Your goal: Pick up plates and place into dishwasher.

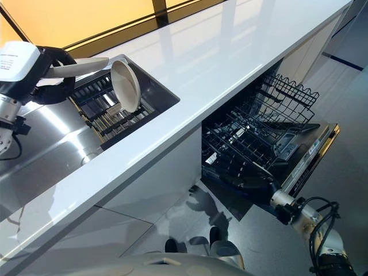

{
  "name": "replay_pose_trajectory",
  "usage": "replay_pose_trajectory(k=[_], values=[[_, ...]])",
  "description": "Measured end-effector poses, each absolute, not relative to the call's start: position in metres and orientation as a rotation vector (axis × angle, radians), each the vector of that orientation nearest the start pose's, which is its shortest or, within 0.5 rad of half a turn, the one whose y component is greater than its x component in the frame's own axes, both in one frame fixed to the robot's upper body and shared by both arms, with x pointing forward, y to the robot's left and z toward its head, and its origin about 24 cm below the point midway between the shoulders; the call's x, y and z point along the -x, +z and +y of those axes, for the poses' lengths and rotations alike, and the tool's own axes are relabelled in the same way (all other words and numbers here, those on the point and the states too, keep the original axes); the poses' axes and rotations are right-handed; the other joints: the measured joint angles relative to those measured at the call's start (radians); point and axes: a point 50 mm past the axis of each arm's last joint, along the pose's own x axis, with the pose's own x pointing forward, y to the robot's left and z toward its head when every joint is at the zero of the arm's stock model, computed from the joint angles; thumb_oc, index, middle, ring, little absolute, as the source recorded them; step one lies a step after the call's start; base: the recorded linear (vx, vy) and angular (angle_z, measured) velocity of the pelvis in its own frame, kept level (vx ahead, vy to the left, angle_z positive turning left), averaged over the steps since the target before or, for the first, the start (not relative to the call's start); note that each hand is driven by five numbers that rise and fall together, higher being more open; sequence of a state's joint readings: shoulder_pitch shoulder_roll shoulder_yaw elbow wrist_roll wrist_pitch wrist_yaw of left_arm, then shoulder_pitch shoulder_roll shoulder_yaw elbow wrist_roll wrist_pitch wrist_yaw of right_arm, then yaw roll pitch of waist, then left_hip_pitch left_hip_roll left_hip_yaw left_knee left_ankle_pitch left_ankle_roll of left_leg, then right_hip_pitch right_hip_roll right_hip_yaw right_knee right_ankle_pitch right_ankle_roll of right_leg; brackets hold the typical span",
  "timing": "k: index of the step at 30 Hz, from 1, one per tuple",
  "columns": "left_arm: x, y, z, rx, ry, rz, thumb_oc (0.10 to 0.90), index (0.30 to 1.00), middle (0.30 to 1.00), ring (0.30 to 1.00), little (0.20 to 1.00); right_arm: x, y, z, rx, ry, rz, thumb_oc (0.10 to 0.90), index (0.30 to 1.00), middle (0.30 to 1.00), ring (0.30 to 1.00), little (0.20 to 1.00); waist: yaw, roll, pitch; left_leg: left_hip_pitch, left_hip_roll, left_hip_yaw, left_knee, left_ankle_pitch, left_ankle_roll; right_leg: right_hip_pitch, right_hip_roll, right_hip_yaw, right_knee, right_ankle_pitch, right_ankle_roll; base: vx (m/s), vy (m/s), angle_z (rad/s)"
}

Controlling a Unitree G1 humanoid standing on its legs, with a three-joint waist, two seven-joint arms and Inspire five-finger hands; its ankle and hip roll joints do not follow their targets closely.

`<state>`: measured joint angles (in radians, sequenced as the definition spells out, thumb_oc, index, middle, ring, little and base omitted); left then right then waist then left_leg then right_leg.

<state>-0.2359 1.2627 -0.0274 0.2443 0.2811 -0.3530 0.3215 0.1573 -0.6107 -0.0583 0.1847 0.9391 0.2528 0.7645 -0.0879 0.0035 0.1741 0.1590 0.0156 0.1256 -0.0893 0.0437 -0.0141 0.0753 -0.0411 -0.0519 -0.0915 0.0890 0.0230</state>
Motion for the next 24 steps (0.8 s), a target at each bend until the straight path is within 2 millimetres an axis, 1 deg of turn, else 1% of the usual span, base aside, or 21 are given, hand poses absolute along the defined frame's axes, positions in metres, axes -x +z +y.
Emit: replay_pose_trajectory(k=[4, 8, 9, 11, 12, 14, 17, 18, 21, 22, 24], values=[[-0.265, 0.242, 0.331, -1.439, 0.219, -0.536, 0.1, 0.3, 0.3, 0.3, 0.2, -0.203, 0.034, -0.267, -0.565, 0.566, 0.219, 0.8, 0.9, 0.9, 0.9, 0.9, 0.0, -0.001, -0.004, 0.004, 0.0, 0.012, 0.0, -0.001, 0.0, -0.002, 0.001, 0.013, 0.0, 0.0, 0.001, 0.0, -0.014, -0.1], [-0.264, 0.242, 0.327, -1.35, 0.19, -0.562, 0.1, 0.3, 0.3, 0.3, 0.2, -0.206, 0.051, -0.263, -0.601, 0.613, 0.139, 0.8, 0.9, 0.9, 0.9, 0.9, -0.003, 0.001, -0.054, -0.005, 0.0, 0.015, 0.0, -0.006, 0.0, -0.017, 0.003, 0.022, 0.0, 0.0, 0.0, -0.03, -0.014, -0.08], [-0.264, 0.241, 0.325, -1.303, 0.183, -0.57, 0.1, 0.3, 0.3, 0.3, 0.2, -0.208, 0.057, -0.261, -0.617, 0.631, 0.106, 0.8, 0.9, 0.9, 0.9, 0.9, -0.007, 0.0, -0.068, -0.01, 0.0, 0.014, 0.0, -0.006, 0.0, -0.021, 0.002, 0.022, 0.0, 0.001, -0.001, 0.0, 0.0, 0.0], [-0.264, 0.239, 0.322, -1.201, 0.165, -0.578, 0.1, 0.3, 0.3, 0.3, 0.2, -0.211, 0.067, -0.257, -0.631, 0.656, 0.055, 0.8, 0.9, 0.9, 0.9, 0.9, -0.011, -0.001, -0.079, -0.009, 0.0, 0.014, 0.0, -0.006, 0.0, -0.02, 0.002, 0.022, 0.0, 0.001, -0.001, 0.0, 0.0, 0.0], [-0.265, 0.238, 0.321, -1.177, 0.155, -0.577, 0.1, 0.3, 0.3, 0.3, 0.2, -0.212, 0.07, -0.256, -0.632, 0.66, 0.039, 0.8, 0.9, 0.9, 0.9, 0.9, -0.011, -0.002, -0.082, -0.009, 0.0, 0.014, 0.0, -0.006, 0.0, -0.02, 0.002, 0.022, 0.0, 0.0, 0.0, 0.0, 0.0, 0.0], [-0.266, 0.235, 0.313, -1.069, 0.11, -0.575, 0.1, 0.3, 0.3, 0.3, 0.2, -0.218, 0.083, -0.255, -0.589, 0.649, -0.038, 0.8, 0.9, 0.9, 0.9, 0.9, -0.01, -0.002, -0.085, -0.009, -0.001, 0.014, 0.0, -0.006, 0.0, -0.021, 0.001, 0.022, -0.001, -0.001, 0.002, 0.0, 0.0, 0.0], [-0.267, 0.231, 0.301, -0.959, 0.047, -0.58, 0.1, 0.3, 0.3, 0.3, 0.2, -0.225, 0.099, -0.254, -0.536, 0.617, -0.14, 0.8, 0.9, 0.9, 0.9, 0.9, -0.006, -0.001, -0.085, -0.01, -0.001, 0.013, 0.0, -0.006, 0.001, -0.021, 0.002, 0.022, -0.001, -0.002, 0.003, 0.0, 0.0, 0.0], [-0.268, 0.228, 0.294, -0.907, 0.013, -0.583, 0.1, 0.3, 0.3, 0.3, 0.2, -0.23, 0.11, -0.253, -0.511, 0.61, -0.204, 0.8, 0.9, 0.9, 0.9, 0.9, -0.001, -0.001, -0.085, -0.01, 0.0, 0.013, 0.0, -0.006, 0.0, -0.021, 0.002, 0.024, -0.002, -0.002, 0.003, 0.0, 0.0, 0.0], [-0.268, 0.224, 0.284, -0.821, -0.05, -0.578, 0.1, 0.3, 0.3, 0.3, 0.2, -0.238, 0.133, -0.251, -0.463, 0.612, -0.34, 0.8, 0.9, 0.9, 0.9, 0.9, 0.0, -0.001, -0.085, -0.01, 0.0, 0.014, 0.0, -0.006, 0.001, -0.023, 0.003, 0.027, -0.001, 0.0, 0.0, -0.01, 0.004, -0.02], [-0.269, 0.221, 0.281, -0.781, -0.069, -0.57, 0.1, 0.3, 0.3, 0.3, 0.2, -0.241, 0.146, -0.248, -0.441, 0.632, -0.407, 0.8, 0.9, 0.9, 0.9, 0.9, 0.002, 0.001, -0.086, -0.012, -0.001, 0.013, 0.0, -0.006, 0.001, -0.026, 0.003, 0.03, -0.001, 0.001, -0.001, -0.02, 0.01, -0.06], [-0.271, 0.219, 0.279, -0.76, -0.094, -0.545, 0.1, 0.3, 0.3, 0.3, 0.2, -0.245, 0.165, -0.242, -0.411, 0.672, -0.502, 0.8, 0.9, 0.9, 0.9, 0.9, 0.003, 0.001, -0.086, -0.014, 0.0, 0.013, 0.0, -0.006, 0.001, -0.029, 0.004, 0.033, 0.0, 0.002, -0.002, -0.02, 0.004, -0.06]])
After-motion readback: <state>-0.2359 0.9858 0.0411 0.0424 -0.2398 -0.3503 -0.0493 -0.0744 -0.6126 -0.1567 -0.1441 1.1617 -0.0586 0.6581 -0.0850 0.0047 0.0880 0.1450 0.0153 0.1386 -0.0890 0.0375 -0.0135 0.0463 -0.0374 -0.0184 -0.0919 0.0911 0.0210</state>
